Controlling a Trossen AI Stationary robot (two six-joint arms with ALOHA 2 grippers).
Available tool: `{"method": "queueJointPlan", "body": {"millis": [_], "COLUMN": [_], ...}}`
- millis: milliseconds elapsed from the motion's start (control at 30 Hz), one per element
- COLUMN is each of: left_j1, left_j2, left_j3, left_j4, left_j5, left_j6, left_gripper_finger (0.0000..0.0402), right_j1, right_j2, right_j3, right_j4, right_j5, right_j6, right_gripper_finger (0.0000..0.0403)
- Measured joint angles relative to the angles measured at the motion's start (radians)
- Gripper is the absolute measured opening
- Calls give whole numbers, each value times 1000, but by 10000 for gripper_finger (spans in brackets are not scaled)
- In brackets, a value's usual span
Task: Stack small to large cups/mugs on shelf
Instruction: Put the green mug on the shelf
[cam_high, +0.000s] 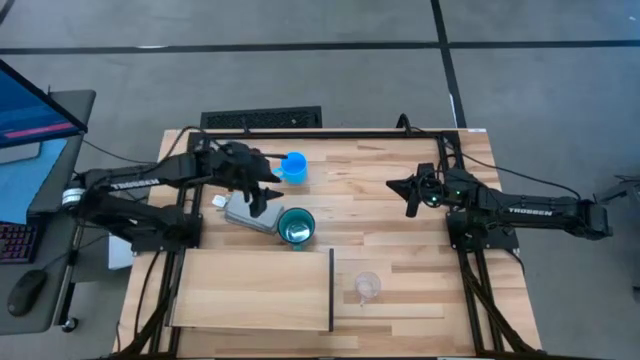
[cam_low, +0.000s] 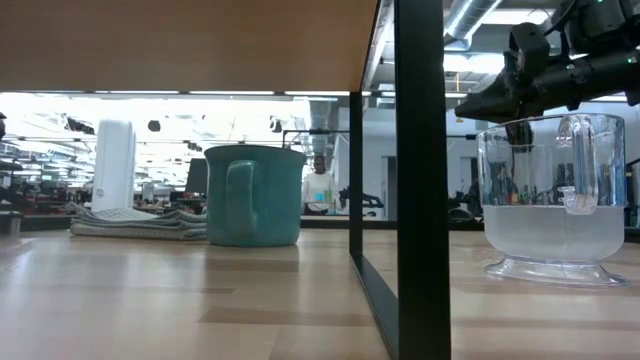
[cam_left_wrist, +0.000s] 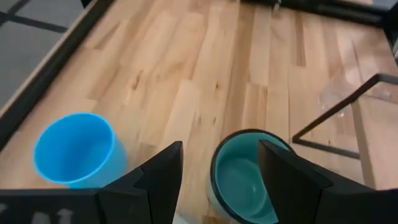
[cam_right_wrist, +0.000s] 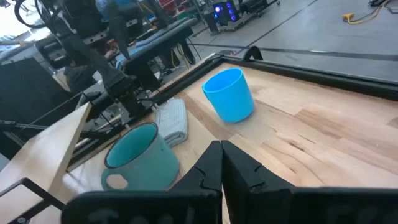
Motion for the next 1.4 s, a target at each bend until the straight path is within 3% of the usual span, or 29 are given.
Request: {"method": "queueJointPlan", "body": {"millis": [667,1033,1400], "left_j1": [-135,-144,-144], "left_j2": [324,345,346], "left_j3": [0,3,0], "left_j4": [-46,-41,-11], "left_j5": [-36,-105,-99], "left_j6": [-76,-75,-75], "left_gripper_finger": [198,198,198], "right_j1": [0,0,0], "right_j2": [0,0,0], "right_j3": [0,0,0], "right_j4": [-4,-5,-11], "right_j5": [-1,-4,-4], "right_j6": [0,0,0], "right_gripper_finger": [21,23,23]}}
